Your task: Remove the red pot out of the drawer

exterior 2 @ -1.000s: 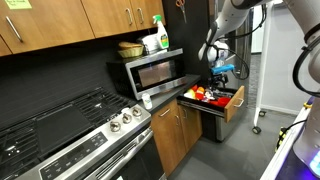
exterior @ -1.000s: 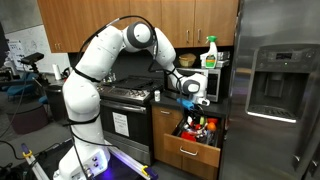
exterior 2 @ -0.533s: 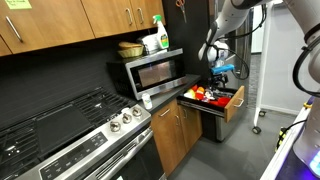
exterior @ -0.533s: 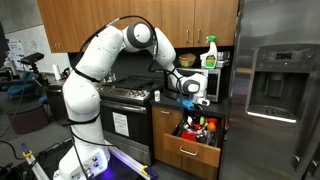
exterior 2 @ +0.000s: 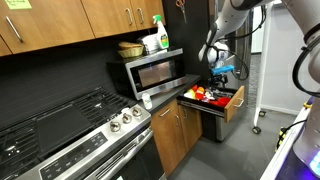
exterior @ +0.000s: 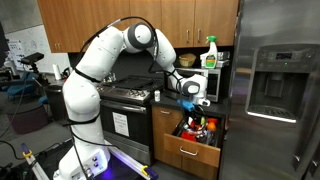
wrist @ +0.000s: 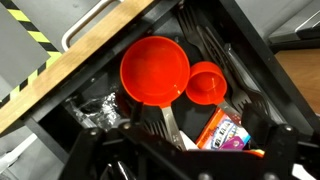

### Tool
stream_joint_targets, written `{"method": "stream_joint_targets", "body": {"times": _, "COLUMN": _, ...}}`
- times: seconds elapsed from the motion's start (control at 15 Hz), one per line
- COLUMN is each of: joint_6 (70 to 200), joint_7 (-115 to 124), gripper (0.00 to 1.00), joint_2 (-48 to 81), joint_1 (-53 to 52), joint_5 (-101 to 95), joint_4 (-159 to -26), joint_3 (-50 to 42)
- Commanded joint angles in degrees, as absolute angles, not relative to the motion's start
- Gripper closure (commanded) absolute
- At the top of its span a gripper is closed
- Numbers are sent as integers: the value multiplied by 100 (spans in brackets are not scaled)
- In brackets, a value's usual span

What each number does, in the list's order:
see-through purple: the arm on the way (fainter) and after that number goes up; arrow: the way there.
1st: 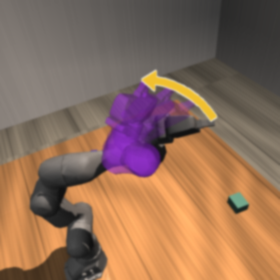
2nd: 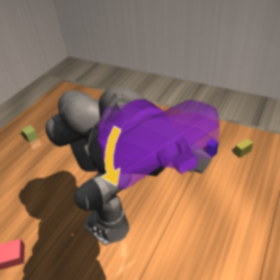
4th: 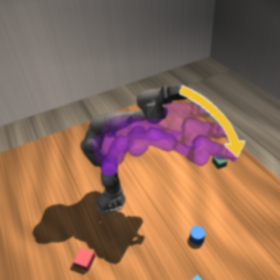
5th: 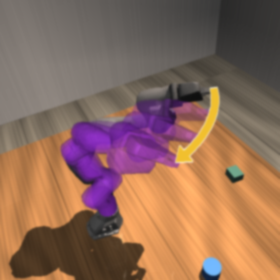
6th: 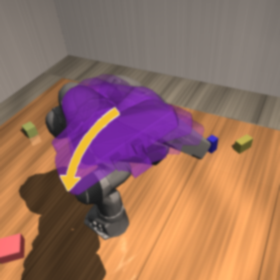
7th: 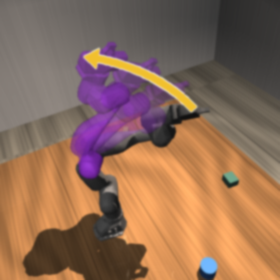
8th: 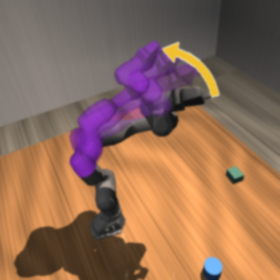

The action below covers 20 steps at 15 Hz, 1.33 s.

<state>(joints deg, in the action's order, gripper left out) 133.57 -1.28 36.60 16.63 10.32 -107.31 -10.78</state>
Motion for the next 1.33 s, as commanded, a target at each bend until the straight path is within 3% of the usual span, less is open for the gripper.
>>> {"method": "stream_joint_targets", "body": {"times": 0.0, "joint_6": 13608, "joint_7": -267, "gripper": 0, "joint_2": 3770, "joint_1": 1809, "joint_5": 1051, "joint_4": -10670, "joint_3": -967}}
{"method": "stream_joint_targets", "body": {"times": 1.27, "joint_6": 14467, "joint_7": -980, "gripper": 0, "joint_2": 4359, "joint_1": 2339, "joint_5": 1164, "joint_4": -10346, "joint_3": -458}}
